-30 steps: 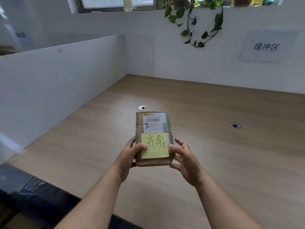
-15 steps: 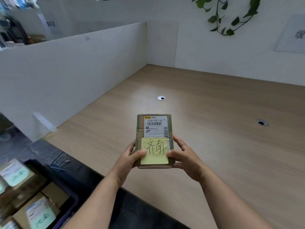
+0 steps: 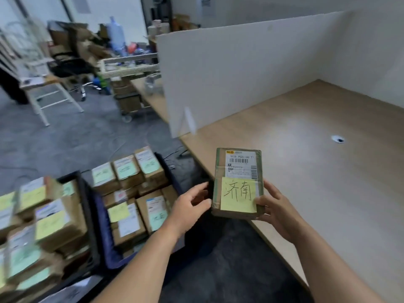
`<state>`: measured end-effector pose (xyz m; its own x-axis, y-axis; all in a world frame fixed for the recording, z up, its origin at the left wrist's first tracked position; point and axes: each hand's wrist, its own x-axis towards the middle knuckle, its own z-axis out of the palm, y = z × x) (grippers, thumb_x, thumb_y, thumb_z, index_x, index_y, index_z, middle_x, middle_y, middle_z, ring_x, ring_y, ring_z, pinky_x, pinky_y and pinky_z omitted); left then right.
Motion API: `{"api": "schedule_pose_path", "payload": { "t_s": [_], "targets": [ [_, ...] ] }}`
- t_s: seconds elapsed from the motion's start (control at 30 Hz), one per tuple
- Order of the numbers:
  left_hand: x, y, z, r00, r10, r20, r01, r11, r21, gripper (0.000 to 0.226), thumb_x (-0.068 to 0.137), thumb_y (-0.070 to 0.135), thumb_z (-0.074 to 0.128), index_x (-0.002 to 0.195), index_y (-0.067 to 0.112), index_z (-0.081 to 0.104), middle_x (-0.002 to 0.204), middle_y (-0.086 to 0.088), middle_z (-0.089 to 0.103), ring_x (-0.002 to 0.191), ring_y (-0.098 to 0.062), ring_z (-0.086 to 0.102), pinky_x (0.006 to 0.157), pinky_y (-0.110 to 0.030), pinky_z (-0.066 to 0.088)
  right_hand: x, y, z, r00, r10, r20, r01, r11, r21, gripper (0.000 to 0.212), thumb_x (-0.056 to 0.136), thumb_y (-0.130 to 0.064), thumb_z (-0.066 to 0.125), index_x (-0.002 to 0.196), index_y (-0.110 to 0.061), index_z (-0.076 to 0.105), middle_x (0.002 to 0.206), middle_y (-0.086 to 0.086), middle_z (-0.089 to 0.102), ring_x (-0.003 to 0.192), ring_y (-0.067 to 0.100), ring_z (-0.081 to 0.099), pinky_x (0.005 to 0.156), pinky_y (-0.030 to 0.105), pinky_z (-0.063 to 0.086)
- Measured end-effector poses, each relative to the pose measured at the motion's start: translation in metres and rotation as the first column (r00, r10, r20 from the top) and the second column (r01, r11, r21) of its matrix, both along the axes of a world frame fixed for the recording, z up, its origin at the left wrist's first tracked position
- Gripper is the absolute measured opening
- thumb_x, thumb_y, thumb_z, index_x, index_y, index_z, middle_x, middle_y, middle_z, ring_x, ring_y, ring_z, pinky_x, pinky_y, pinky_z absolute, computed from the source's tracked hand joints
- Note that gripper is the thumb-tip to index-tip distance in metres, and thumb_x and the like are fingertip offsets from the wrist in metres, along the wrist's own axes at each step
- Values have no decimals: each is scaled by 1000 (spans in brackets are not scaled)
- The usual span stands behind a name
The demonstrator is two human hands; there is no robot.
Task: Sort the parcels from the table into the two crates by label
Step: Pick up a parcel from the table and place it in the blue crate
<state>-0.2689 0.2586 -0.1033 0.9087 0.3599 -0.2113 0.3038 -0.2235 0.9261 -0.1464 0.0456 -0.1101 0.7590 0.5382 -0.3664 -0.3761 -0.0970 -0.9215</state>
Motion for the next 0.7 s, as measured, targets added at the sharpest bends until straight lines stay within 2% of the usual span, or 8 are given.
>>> {"api": "schedule_pose_path", "payload": {
  "t_s": [0.07, 0.13, 0.2, 0.3, 0.37, 0.53, 0.6, 0.7],
  "targets": [
    [-18, 27, -2, 999, 47, -19, -47, 999, 13, 48, 92, 19, 61, 135, 35, 49, 128, 9, 59, 116, -6, 55, 89, -11, 43, -6, 36, -4, 999, 43, -18, -43, 999, 0, 77, 77, -11, 68, 145, -31, 39, 108, 7, 74, 101, 29, 70, 87, 48, 56],
    [-34, 53, -5, 995, 91, -32, -90, 996, 30, 47, 92, 21, 61, 135, 36, 48, 125, 14, 57, 113, -3, 54, 91, -15, 39, -12, 69, -9, 996, 82, -33, -82, 996, -18, 66, 88, -3, 60, 145, -29, 39, 108, 7, 74, 99, 28, 71, 85, 47, 56],
    [-50, 76, -12, 991, 121, -64, -118, 992, 38, 46, 92, 23, 61, 135, 38, 48, 123, 18, 55, 113, -1, 50, 93, -16, 35, -17, 98, -14, 991, 127, -47, -129, 991, -43, 62, 91, -1, 56, 144, -29, 41, 109, 6, 74, 97, 26, 71, 81, 46, 57],
    [-72, 107, -25, 982, 155, -106, -153, 988, 28, 47, 90, 29, 63, 133, 42, 49, 135, 16, 53, 126, -5, 47, 109, -29, 36, -27, 136, -23, 979, 190, -66, -195, 978, -69, 62, 89, -5, 61, 140, -34, 43, 111, 5, 73, 101, 27, 70, 86, 48, 56],
    [-85, 126, -35, 977, 164, -138, -163, 986, 21, 47, 90, 29, 63, 133, 43, 48, 137, 16, 52, 127, -5, 46, 111, -34, 36, -35, 157, -30, 971, 225, -77, -232, 968, -97, 60, 89, -7, 61, 138, -37, 43, 112, 5, 73, 103, 28, 69, 88, 49, 55],
    [-113, 168, -51, 966, 186, -182, -192, 981, -18, 47, 92, 29, 61, 135, 43, 46, 127, 24, 52, 112, 7, 48, 91, -14, 36, -55, 208, -49, 953, 285, -103, -299, 939, -171, 56, 90, -8, 60, 134, -39, 45, 115, 3, 71, 101, 25, 70, 82, 42, 58],
    [-121, 183, -60, 958, 202, -204, -215, 976, -44, 46, 93, 33, 59, 135, 46, 45, 124, 26, 50, 112, 8, 46, 92, -16, 35, -60, 227, -57, 943, 311, -121, -330, 923, -198, 54, 90, -8, 61, 132, -39, 45, 118, 3, 70, 99, 23, 71, 77, 38, 59],
    [-128, 196, -72, 945, 233, -230, -257, 963, -81, 49, 93, 35, 58, 138, 45, 41, 130, 21, 48, 117, 5, 42, 97, -20, 33, -63, 251, -70, 924, 351, -150, -377, 899, -224, 55, 90, -7, 62, 131, -39, 44, 116, 2, 70, 97, 22, 72, 76, 35, 59]
  ]
}}
